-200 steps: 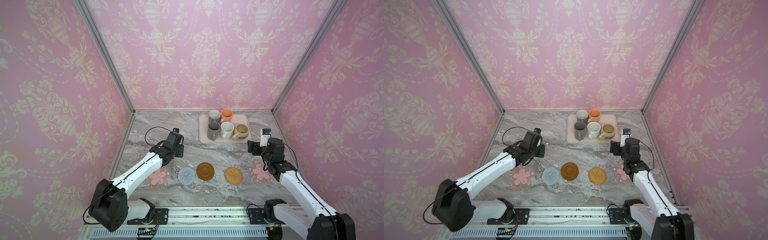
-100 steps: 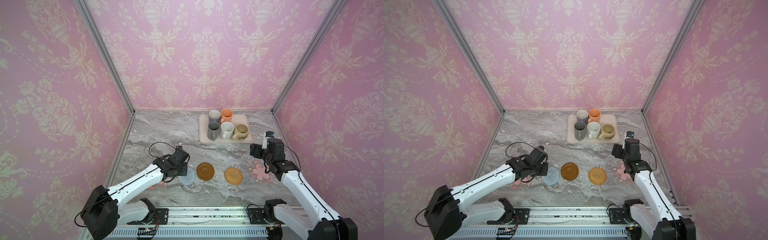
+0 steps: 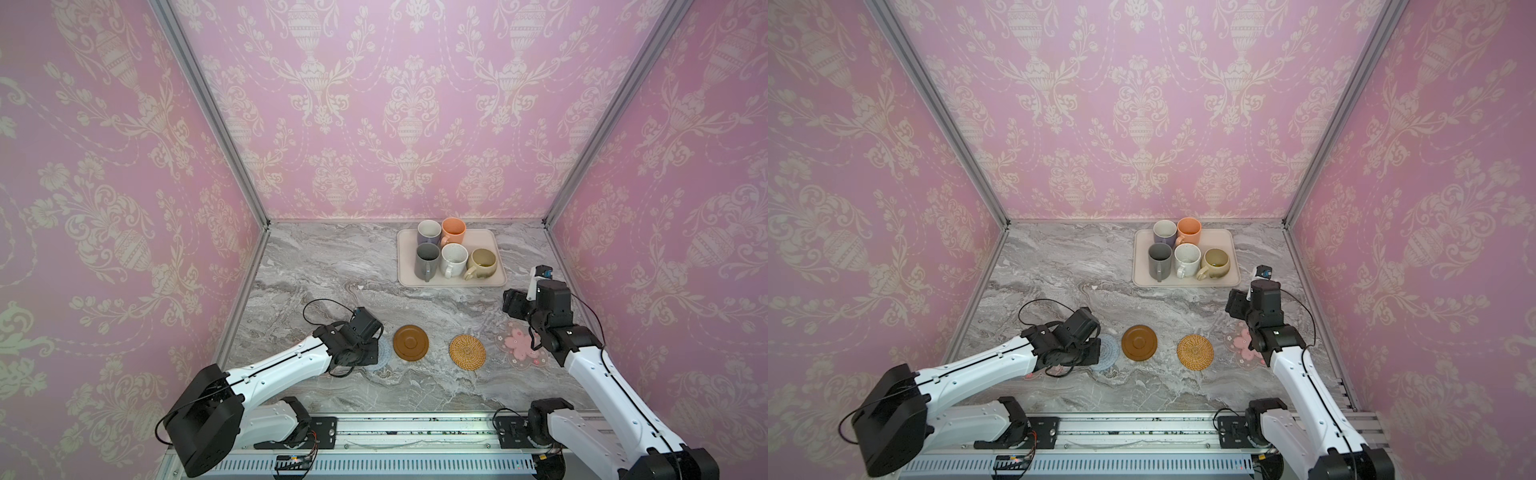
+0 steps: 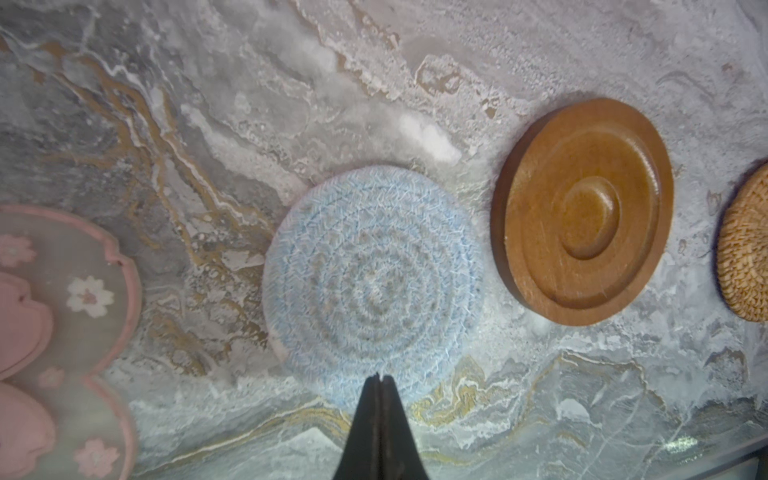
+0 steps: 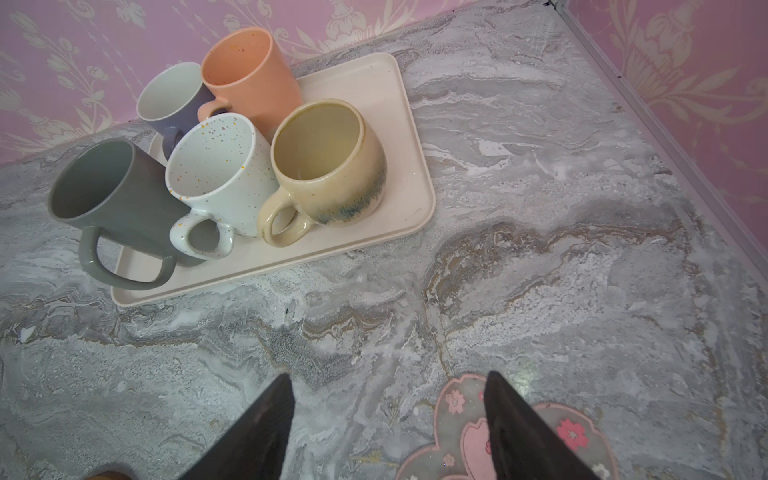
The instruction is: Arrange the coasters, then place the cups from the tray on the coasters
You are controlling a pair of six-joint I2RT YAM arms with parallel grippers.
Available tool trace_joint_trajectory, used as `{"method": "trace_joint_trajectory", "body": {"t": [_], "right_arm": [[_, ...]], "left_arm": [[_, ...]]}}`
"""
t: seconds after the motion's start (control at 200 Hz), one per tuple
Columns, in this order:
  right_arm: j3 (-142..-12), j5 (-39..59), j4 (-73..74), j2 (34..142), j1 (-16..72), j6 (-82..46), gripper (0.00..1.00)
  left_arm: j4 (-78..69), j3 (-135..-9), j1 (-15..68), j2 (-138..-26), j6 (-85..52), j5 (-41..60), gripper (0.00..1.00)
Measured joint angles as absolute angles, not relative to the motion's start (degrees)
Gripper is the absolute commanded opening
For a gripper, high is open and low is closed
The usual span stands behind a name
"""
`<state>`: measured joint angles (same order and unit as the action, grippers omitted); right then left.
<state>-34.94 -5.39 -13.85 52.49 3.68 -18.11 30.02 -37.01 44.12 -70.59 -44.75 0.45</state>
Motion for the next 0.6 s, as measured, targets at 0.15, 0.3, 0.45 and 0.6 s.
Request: {"method": "trace_joint_trajectory", "body": {"t": [0.15, 0.3, 0.45, 0.6], "right_arm": [[-34.92, -5.37, -13.82, 52.49, 3.68, -18.11, 0.74], [-34.92, -5.37, -13.85, 52.49, 3.68, -18.11, 0.75], [-34.89, -5.37, -13.85, 52.51, 3.68, -18.13, 0.75], [-34.87, -5.26, -13.82, 53.01, 3.68, -18.33, 0.75]], "left_arm": [[28.03, -37.01, 44.14, -76.12, -44.73, 3.16, 0.02], [27.03, -37.34, 44.18, -78.24, -44.73, 3.79, 0.02], [27.2, -38.02, 44.16, -79.18, -44.75, 3.44, 0.0], [28.36, -41.71, 43.31, -83.29, -44.95, 2.68, 0.0]]}}
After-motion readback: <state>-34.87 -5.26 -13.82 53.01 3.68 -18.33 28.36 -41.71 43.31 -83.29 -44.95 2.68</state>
